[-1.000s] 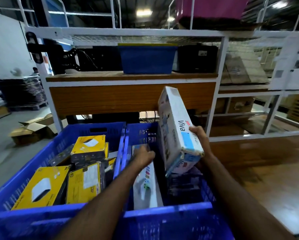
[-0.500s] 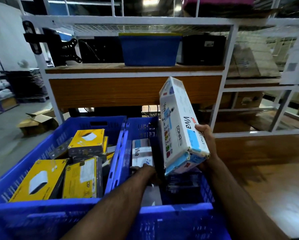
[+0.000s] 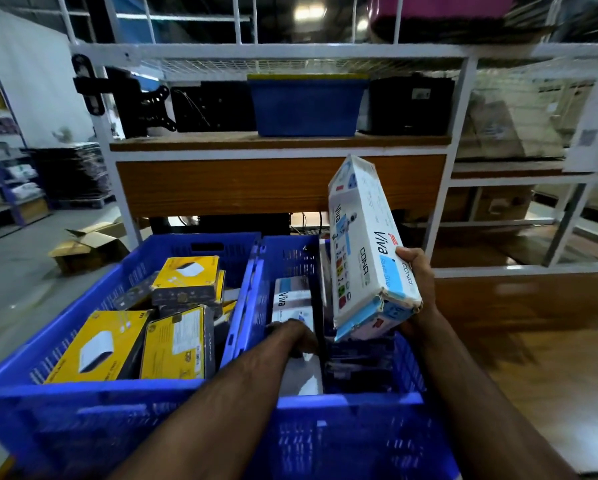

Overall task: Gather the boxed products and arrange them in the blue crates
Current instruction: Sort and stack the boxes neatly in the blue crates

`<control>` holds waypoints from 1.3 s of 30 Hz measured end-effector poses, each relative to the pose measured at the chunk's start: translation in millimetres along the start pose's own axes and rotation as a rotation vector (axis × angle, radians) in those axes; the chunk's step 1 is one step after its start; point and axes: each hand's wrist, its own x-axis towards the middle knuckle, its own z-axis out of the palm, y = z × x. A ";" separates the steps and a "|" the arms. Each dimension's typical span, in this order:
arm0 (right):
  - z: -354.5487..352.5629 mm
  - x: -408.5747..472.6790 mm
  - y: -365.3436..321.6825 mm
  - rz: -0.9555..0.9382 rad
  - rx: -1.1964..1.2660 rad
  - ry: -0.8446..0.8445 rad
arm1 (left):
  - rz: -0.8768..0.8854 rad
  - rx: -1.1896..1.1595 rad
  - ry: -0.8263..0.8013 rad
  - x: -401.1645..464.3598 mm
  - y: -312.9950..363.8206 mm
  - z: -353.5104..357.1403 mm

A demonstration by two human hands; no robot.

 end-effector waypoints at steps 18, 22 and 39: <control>10.0 13.8 -9.8 -0.040 0.004 0.067 | 0.386 -0.926 0.181 -66.9 -37.2 -83.4; 21.0 22.3 -5.7 0.001 -0.100 0.159 | 0.447 -1.088 0.099 -81.1 -57.9 -110.4; 54.0 32.4 87.5 0.315 -0.693 0.211 | 0.528 -1.543 0.318 -73.8 -113.1 -114.1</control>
